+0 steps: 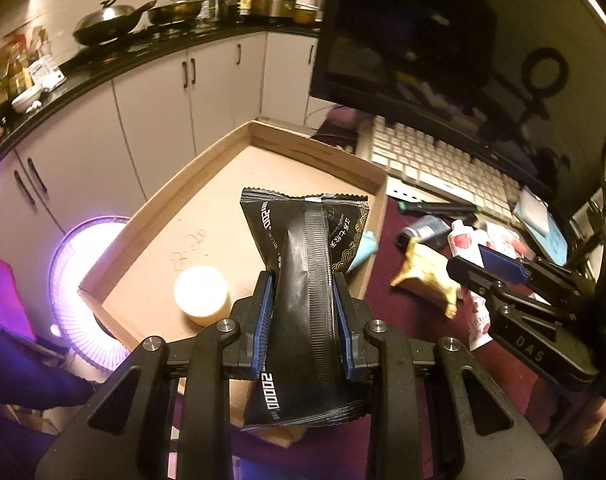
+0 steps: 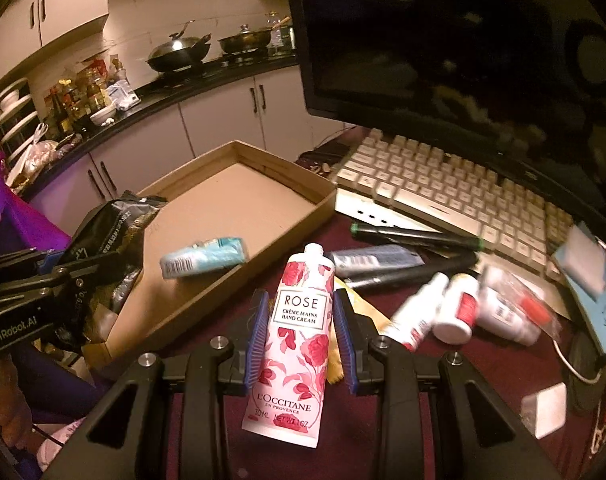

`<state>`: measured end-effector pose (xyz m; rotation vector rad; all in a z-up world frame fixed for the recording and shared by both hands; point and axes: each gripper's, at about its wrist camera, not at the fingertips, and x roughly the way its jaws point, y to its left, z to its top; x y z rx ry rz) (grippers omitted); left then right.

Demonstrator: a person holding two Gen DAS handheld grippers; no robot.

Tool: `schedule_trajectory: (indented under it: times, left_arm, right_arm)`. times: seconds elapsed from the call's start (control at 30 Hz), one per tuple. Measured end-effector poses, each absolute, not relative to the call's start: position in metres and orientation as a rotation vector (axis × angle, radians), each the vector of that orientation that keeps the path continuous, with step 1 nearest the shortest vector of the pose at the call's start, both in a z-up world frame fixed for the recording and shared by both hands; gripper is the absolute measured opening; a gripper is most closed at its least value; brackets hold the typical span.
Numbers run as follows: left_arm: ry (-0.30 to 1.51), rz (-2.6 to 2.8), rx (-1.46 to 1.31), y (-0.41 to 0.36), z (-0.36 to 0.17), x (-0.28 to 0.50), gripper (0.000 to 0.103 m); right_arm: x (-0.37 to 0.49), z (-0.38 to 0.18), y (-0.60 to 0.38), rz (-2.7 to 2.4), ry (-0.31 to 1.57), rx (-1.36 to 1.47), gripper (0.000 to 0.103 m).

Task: Organize objects
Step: 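Carry the black bag and pink tube over the cardboard tray, then open both tools to drop the black bag and pink tube into the tray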

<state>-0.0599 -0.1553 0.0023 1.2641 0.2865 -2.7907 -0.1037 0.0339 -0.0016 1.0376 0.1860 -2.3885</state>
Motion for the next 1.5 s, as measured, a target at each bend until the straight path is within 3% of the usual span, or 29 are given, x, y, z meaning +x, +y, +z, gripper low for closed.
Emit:
schedule_trajectory:
  times: [0.73, 1.5]
  left_arm:
    - [0.394, -2.73, 1.285, -0.208, -0.012, -0.085, 0.027]
    - [0.354, -2.718, 1.419, -0.196, -0.034, -0.127, 0.027]
  right_arm:
    - [-0.136, -0.023, -0.057, -2.182, 0.244, 1.1, 0.032]
    - [-0.205, -0.026, -0.076, -2.232, 0.24, 1.139, 0.032]
